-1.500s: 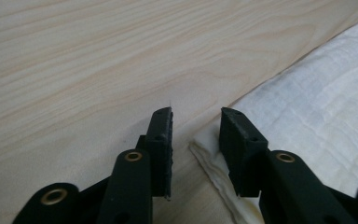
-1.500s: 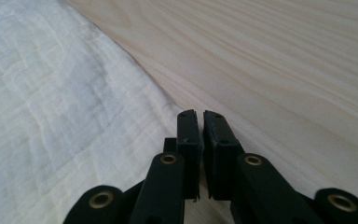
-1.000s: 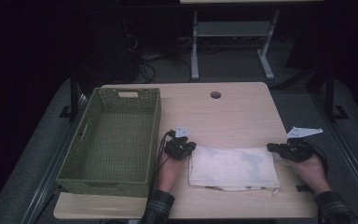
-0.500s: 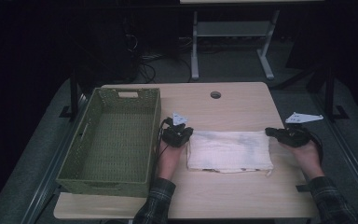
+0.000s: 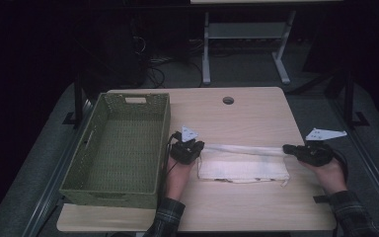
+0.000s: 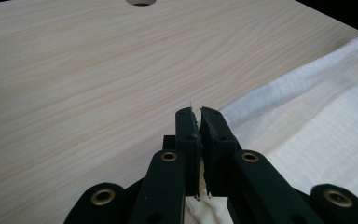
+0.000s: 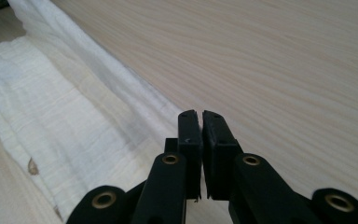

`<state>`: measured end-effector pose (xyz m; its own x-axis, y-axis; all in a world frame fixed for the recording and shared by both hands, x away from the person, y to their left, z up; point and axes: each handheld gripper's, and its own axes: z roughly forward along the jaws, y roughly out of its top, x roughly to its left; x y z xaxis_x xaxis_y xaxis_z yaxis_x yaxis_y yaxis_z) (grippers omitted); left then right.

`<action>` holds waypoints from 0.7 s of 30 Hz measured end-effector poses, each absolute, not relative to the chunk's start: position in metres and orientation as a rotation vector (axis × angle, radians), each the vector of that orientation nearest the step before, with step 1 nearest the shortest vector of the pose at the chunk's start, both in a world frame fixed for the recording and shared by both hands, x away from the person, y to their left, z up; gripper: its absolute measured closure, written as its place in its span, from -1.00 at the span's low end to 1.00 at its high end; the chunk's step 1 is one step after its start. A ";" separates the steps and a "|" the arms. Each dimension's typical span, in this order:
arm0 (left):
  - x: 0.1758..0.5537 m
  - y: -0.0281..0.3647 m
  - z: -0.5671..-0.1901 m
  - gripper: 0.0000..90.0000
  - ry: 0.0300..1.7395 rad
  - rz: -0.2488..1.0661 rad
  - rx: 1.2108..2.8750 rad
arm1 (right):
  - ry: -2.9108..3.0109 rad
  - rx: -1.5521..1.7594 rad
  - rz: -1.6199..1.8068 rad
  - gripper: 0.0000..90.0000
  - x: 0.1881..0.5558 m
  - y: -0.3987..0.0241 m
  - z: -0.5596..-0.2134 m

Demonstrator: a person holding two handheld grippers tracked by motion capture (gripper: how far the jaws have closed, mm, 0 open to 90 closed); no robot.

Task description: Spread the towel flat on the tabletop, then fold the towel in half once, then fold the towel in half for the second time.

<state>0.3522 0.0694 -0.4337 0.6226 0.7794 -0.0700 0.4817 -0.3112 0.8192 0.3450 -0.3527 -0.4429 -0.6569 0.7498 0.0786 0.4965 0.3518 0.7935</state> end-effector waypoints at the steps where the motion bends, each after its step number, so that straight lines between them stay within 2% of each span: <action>1: 0.351 0.069 -0.434 0.90 0.994 0.428 1.973 | 2.320 1.109 1.199 0.91 0.343 -0.352 -0.443; 21: 0.310 0.074 -0.443 0.91 0.985 0.422 1.980 | 2.383 1.078 1.201 0.91 0.309 -0.350 -0.446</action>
